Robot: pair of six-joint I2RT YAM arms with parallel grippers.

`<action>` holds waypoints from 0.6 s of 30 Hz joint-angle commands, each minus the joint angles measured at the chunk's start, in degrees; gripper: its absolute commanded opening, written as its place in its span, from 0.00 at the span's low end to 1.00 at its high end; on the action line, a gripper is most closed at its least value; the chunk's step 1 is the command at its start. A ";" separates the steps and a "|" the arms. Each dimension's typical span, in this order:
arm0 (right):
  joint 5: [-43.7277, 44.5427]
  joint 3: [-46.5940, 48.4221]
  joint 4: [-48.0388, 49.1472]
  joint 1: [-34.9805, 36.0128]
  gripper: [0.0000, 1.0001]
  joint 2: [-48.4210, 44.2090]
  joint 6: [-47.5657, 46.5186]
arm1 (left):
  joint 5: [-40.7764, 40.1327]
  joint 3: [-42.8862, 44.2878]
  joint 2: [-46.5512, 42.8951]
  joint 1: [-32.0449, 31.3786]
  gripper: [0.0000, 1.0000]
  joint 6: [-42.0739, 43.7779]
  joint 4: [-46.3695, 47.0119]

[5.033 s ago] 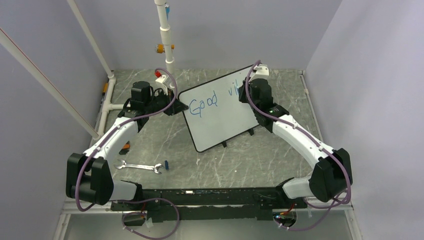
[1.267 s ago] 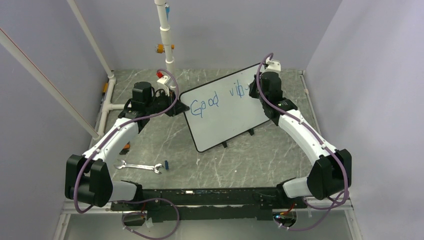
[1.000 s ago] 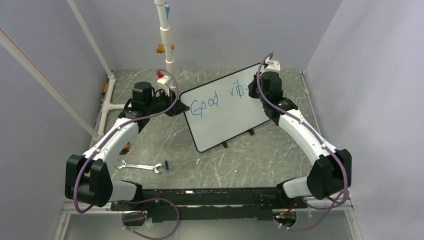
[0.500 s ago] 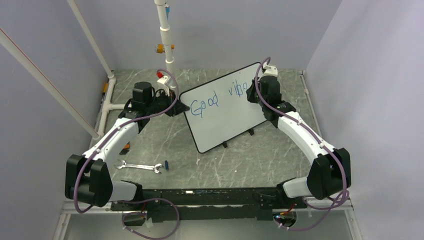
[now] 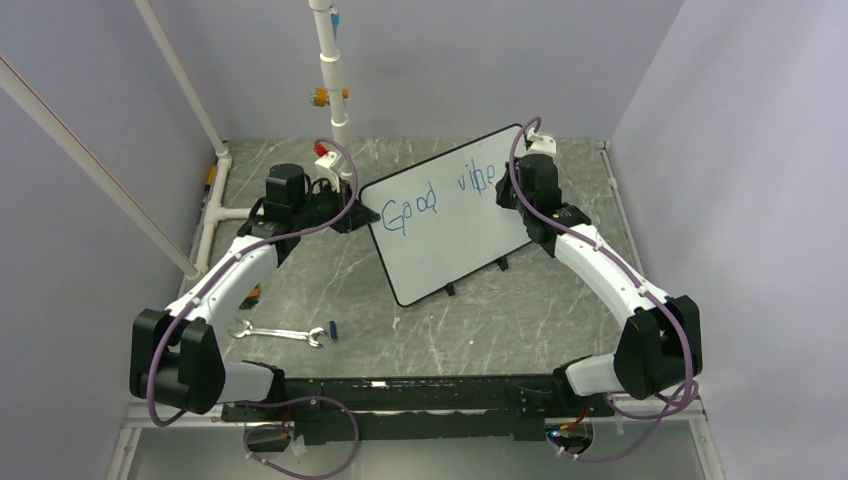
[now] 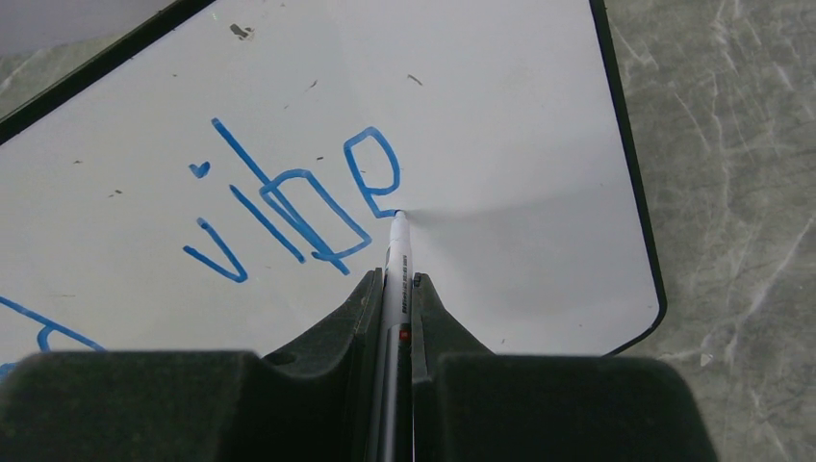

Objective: Write a sentence on the whiteboard

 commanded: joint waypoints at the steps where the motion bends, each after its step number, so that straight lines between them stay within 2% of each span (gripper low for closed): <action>1: 2.50 2.46 -0.43 -0.44 0.00 0.43 -0.29 | -9.40 0.41 -0.04 -0.18 0.00 11.97 -2.05; 18: 6.67 3.27 -2.62 -0.71 0.00 -5.65 -1.07 | -9.50 0.58 0.15 -0.34 0.00 12.13 -2.22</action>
